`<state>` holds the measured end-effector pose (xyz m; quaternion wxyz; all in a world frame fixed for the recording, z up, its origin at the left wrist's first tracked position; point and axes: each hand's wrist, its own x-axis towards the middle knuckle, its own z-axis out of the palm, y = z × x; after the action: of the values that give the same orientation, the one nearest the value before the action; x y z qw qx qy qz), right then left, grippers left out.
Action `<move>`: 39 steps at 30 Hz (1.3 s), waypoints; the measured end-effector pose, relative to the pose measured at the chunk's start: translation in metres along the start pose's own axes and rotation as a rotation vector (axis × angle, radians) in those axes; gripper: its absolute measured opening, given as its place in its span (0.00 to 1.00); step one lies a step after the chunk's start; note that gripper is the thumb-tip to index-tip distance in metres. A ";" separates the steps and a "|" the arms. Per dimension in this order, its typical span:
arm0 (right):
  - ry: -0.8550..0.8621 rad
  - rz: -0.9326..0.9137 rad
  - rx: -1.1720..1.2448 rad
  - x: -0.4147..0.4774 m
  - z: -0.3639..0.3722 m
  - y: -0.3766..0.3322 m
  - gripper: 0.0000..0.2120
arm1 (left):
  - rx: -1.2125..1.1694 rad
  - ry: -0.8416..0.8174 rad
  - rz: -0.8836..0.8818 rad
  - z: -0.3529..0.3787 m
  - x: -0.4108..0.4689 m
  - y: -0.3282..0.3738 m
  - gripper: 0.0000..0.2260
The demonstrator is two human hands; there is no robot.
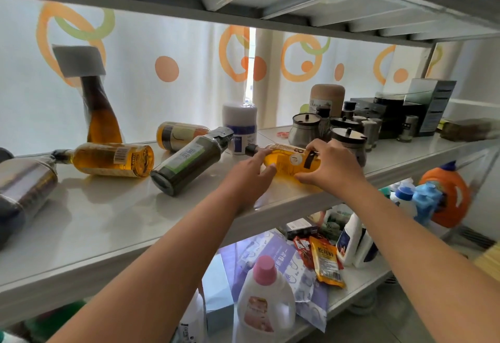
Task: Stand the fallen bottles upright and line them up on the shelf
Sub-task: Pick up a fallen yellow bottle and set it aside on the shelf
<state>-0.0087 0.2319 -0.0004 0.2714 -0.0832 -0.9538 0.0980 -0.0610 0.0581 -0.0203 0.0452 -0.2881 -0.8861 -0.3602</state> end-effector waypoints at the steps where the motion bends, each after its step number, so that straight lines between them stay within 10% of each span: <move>1: 0.017 0.014 0.010 -0.003 0.001 -0.001 0.30 | 0.016 -0.009 0.009 0.000 0.000 0.000 0.21; 17: 0.225 -0.023 0.471 -0.038 0.033 0.005 0.31 | -0.102 -0.243 0.049 0.006 0.002 0.004 0.31; 39: 0.178 0.015 0.525 -0.046 0.036 0.005 0.34 | -0.200 -0.255 0.100 0.005 0.000 0.001 0.21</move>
<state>0.0109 0.2224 -0.0551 0.3656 -0.0251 -0.8676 0.3362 -0.0594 0.0622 -0.0235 -0.0785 -0.3784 -0.8288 -0.4046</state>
